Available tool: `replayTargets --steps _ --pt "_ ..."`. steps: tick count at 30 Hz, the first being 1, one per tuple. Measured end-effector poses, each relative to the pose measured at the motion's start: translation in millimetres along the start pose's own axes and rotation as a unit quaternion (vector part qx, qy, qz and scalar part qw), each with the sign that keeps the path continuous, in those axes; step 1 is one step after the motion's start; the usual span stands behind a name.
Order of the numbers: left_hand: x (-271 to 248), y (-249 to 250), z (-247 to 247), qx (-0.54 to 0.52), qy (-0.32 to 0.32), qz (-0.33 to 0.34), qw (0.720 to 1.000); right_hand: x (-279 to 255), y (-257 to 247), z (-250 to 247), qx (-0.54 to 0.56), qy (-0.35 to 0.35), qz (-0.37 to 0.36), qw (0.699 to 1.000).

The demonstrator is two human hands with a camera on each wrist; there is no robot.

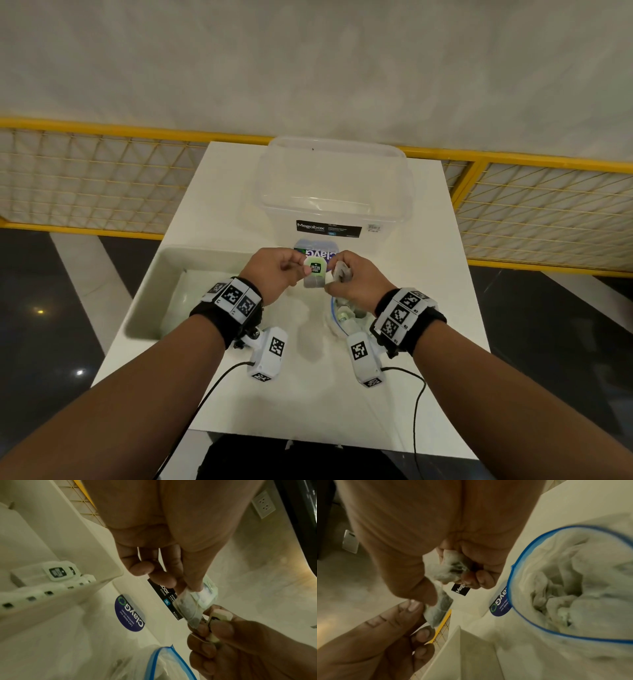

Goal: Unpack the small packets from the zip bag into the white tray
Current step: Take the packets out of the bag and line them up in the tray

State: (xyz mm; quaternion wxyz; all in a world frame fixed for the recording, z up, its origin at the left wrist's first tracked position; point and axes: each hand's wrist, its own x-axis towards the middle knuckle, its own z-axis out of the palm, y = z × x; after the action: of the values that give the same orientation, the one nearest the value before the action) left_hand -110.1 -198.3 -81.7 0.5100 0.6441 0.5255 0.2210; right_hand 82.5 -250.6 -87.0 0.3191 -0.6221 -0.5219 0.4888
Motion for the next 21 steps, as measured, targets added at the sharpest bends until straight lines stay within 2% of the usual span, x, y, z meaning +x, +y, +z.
replayTargets --steps 2,5,9,13,15,17,21 --pt "-1 -1 -14 -0.006 -0.003 0.003 1.000 5 -9 13 0.010 -0.008 -0.010 1.000" --pt "-2 -3 -34 -0.002 -0.007 0.016 1.000 14 -23 33 0.011 0.025 -0.031 0.999" --pt "0 -12 -62 0.049 -0.012 0.019 0.999 27 -32 54 -0.030 0.025 -0.043 0.998" --pt "11 -34 -101 0.108 0.020 -0.028 0.994 37 -35 68 -0.035 0.017 0.002 0.999" --pt "16 -45 -117 0.208 0.006 -0.060 0.976 40 -34 75 -0.004 0.019 0.022 1.000" --pt "20 -56 -124 0.312 -0.045 -0.092 0.945 42 -32 80 -0.006 0.039 0.019 0.999" --pt "32 -81 -117 0.412 -0.156 -0.120 0.890 41 -32 85 -0.045 0.061 0.003 0.997"
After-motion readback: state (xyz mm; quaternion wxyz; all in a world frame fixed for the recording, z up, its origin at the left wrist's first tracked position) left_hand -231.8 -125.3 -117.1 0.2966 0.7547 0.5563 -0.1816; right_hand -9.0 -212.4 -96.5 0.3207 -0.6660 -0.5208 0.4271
